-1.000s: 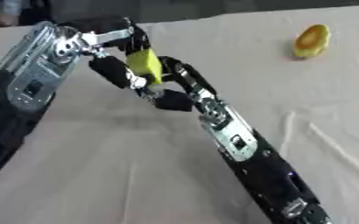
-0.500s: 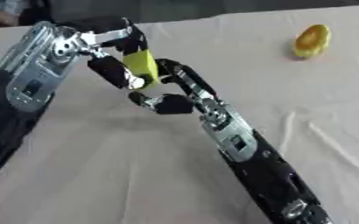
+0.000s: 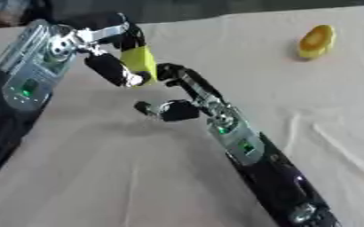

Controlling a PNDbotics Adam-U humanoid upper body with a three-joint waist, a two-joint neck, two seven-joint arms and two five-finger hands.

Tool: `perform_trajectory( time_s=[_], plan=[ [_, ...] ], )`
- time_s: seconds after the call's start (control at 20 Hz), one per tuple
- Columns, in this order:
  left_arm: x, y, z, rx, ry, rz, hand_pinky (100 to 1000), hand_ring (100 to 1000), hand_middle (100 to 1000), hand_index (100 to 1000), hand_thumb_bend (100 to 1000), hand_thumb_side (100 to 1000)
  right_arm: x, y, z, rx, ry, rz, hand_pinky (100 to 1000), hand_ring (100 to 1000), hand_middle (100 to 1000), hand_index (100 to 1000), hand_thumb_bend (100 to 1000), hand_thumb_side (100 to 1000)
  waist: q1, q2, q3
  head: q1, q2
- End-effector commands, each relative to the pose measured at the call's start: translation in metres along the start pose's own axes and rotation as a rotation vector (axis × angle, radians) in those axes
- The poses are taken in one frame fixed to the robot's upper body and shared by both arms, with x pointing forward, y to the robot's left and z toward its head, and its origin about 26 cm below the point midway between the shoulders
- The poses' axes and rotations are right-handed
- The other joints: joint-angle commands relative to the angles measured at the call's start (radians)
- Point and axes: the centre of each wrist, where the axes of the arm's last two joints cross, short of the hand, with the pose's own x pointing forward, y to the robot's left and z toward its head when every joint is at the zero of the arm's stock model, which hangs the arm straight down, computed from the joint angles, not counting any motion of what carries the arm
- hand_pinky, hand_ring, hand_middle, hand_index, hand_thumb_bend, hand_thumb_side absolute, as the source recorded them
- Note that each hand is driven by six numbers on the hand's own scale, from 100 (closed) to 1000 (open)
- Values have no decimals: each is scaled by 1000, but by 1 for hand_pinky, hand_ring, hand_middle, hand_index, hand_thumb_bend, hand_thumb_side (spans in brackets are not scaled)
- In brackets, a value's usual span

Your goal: Pick up the objects with one hand, pass them to the other hand, and then place them into the box on the other side of the table.

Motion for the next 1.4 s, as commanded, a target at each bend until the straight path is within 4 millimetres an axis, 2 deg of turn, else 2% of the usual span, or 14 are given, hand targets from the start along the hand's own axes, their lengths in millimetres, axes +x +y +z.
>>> perform_trajectory(
  time_s=[0.05,0.4,0.55,1.0,1.4],
  plan=[
    [-11,18,14,62,28,4,695,580,459,493,294,299,2,-8,0,-14,-4,17,832,843,738,835,522,315,6,-34,2,1,-2],
    [-28,26,32,107,63,57,695,575,456,490,296,297,2,-9,0,-26,-2,20,831,843,737,832,524,313,6,-32,5,-10,-2],
    [-43,33,46,169,108,101,695,574,456,489,299,293,3,-11,0,-33,-1,22,831,843,737,832,523,312,5,-31,8,-19,-2],
    [-112,49,102,336,377,157,696,575,458,491,318,275,6,-17,1,-55,-7,31,831,842,736,831,525,306,3,-29,17,-13,-2],
    [-160,49,150,412,585,181,696,575,459,492,326,267,9,-22,0,-70,-15,34,830,831,735,830,527,301,-5,-27,23,35,-2]
  ],
)
